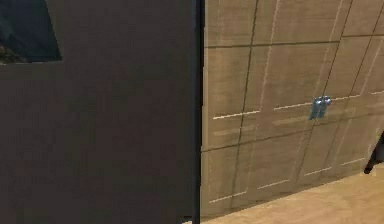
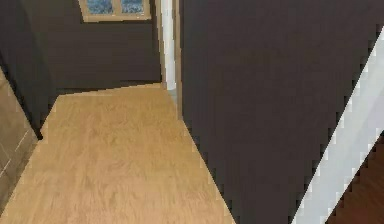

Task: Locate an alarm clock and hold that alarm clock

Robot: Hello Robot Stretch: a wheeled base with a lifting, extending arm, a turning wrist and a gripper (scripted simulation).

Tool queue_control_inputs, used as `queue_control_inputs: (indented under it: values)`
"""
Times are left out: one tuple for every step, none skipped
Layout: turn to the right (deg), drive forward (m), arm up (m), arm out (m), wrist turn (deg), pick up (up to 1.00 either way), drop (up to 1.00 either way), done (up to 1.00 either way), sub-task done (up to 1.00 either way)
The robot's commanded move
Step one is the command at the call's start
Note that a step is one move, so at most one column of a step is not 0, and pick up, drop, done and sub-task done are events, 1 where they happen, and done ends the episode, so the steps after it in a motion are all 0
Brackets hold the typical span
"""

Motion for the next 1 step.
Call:
queue_control_inputs:
  values:
    - [45.0, 0.0, 0.0, 0.0, 0.0, 0.0, 0.0, 0.0, 0.0]
